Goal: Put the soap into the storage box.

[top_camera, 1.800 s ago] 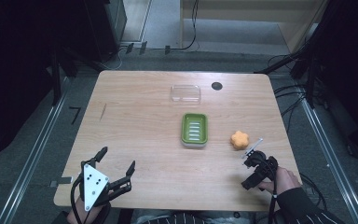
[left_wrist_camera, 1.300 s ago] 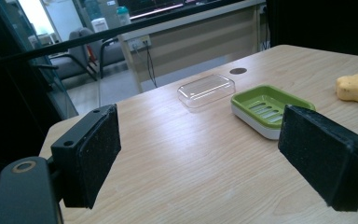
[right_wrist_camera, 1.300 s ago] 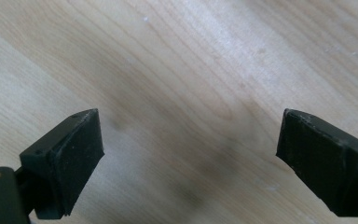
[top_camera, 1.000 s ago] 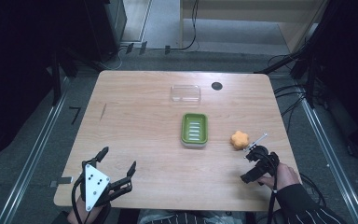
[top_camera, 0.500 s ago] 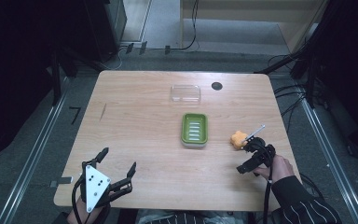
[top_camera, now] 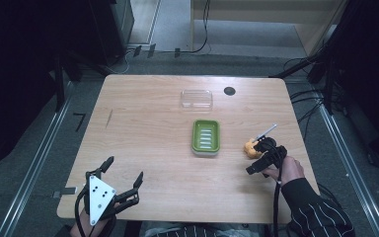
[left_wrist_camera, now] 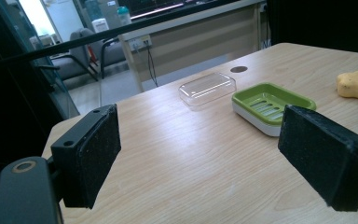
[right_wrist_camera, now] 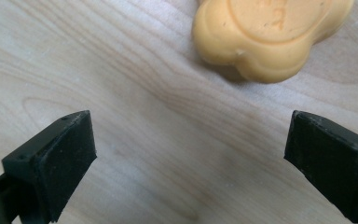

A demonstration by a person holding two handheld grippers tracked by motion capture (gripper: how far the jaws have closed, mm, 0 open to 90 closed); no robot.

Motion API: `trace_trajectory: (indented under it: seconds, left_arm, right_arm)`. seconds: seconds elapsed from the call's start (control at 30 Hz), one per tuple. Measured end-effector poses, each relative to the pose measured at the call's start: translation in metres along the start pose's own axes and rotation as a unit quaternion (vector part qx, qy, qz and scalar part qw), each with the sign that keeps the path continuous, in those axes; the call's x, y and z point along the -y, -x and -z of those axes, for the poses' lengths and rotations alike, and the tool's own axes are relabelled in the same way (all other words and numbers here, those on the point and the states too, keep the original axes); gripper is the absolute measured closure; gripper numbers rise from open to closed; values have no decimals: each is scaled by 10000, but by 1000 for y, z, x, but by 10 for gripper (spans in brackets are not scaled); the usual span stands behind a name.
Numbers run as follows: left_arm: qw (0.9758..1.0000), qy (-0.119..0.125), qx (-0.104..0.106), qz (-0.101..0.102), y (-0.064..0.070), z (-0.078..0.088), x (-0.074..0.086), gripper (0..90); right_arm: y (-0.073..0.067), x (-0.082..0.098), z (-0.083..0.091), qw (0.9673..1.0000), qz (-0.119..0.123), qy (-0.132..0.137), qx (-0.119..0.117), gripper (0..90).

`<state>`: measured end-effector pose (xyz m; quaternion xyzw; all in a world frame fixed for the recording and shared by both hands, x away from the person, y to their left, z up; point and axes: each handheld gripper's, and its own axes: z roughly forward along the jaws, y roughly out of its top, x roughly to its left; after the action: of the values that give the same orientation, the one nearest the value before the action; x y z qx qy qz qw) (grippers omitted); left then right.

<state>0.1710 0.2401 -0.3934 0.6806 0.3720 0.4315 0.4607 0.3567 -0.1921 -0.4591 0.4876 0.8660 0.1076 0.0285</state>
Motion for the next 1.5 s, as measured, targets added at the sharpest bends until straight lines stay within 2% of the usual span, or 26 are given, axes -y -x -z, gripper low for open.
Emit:
trace_trajectory:
  seconds: [0.37,0.6,0.83,0.87,0.9,0.97,1.07,1.23,1.37,1.5]
  left_arm:
    - [10000,4,-28,20,0,1,0,130]
    - [10000,7,-24,15,0,1,0,130]
    - [10000,10,-25,5,0,1,0,130]
    - [10000,8,-31,12,-1,1,0,130]
    - [10000,5,-36,12,-1,1,0,130]
    - [10000,6,-31,16,-1,2,0,130]
    - [10000,5,-35,12,-1,2,1,130]
    - [10000,-3,-32,-2,-1,2,0,130]
    - [10000,-6,-42,1,0,2,1,130]
    - [10000,-15,-23,-37,0,1,0,130]
  right_arm:
    - [11,-15,-6,9996,-265,49,-60,30]
    - [16,-26,-12,9992,-387,73,-19,78]
    - [20,-34,-14,9985,-535,133,36,164]
    - [21,-34,-15,9985,-538,116,62,184]
    - [21,-34,-15,9983,-559,104,130,248]
    - [24,-34,-14,9982,-562,114,173,280]
    - [26,-33,-14,9982,-581,88,100,300]
    - [26,-34,-12,9989,-431,-6,170,389]
    - [28,-34,-12,9990,-408,-38,181,386]
    - [27,-36,-13,9986,-473,-28,226,322]
